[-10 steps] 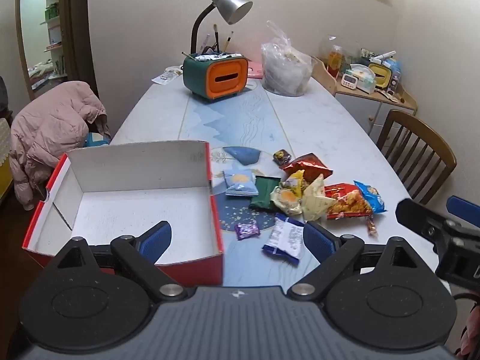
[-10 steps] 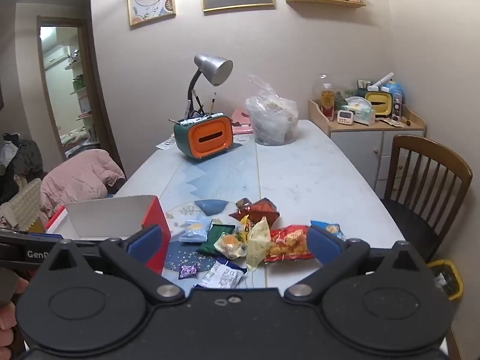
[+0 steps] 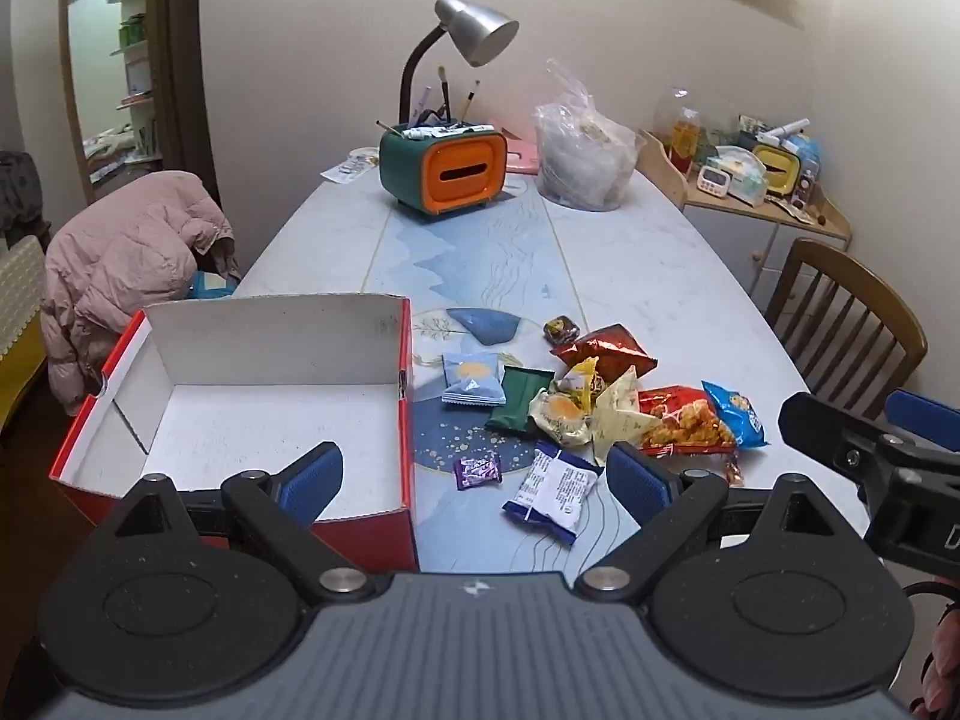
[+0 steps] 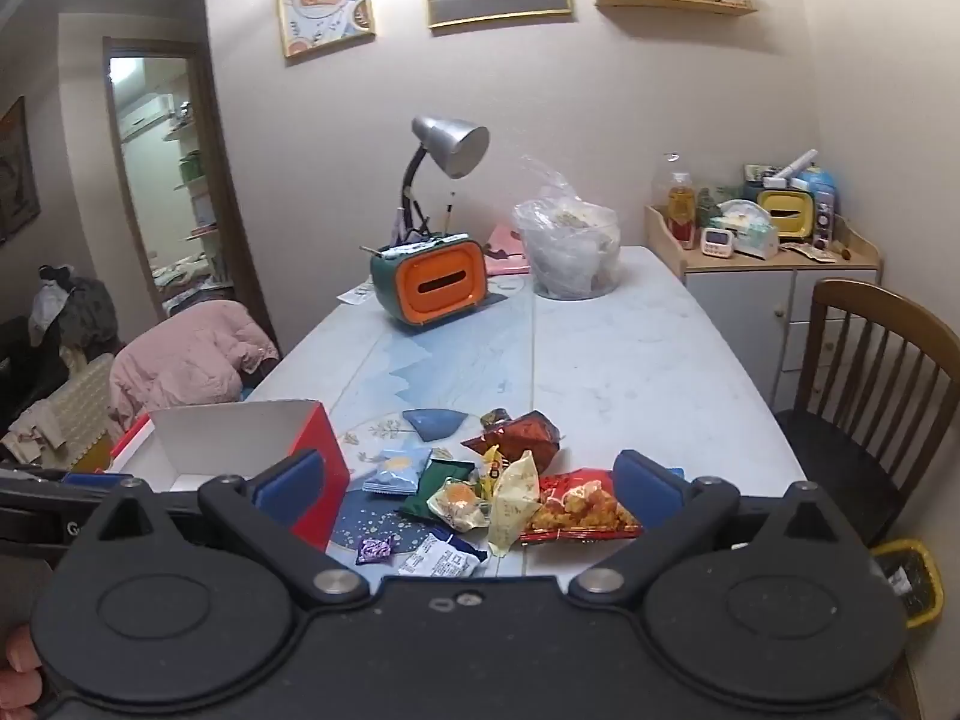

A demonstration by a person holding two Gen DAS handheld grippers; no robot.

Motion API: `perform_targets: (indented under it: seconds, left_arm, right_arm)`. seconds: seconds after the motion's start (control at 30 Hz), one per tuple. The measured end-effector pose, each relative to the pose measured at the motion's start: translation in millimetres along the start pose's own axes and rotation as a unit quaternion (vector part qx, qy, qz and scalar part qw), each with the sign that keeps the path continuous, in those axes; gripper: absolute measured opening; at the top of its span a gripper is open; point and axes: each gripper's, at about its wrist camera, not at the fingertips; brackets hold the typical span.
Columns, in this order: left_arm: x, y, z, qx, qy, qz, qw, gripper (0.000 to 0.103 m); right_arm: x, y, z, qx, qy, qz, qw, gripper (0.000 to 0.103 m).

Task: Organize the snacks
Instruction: 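Move both tools toward the snack pile beside the open box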

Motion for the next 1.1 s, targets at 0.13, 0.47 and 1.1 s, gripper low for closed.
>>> perform_targets:
  seconds: [0.13, 0.47, 1.1]
  left_arm:
    - [3, 1, 3, 0.007, -0.005, 0.005, 1.0000, 0.095]
    - [7, 0, 4, 0.018, -0.010, 0.015, 0.9997, 0.095]
    - [5, -5, 1, 0.019, -0.010, 0.011, 0.9997, 0.095]
  right_arm:
    - [0, 2, -11, 0.010, -0.012, 0.000, 1.000, 0.103]
    - [-4, 5, -26, 0.020, -0.029, 0.002, 0.999, 0.102]
    - [-10, 5, -37, 0.022, -0.033, -0.011, 0.999, 0.102]
Point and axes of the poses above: each gripper's, at about its wrist camera, not at the fingertips, and x roughly against the way its jaws point, z to its right, y to its underside, and after that the axes turned 11 degrees about y, right-handed
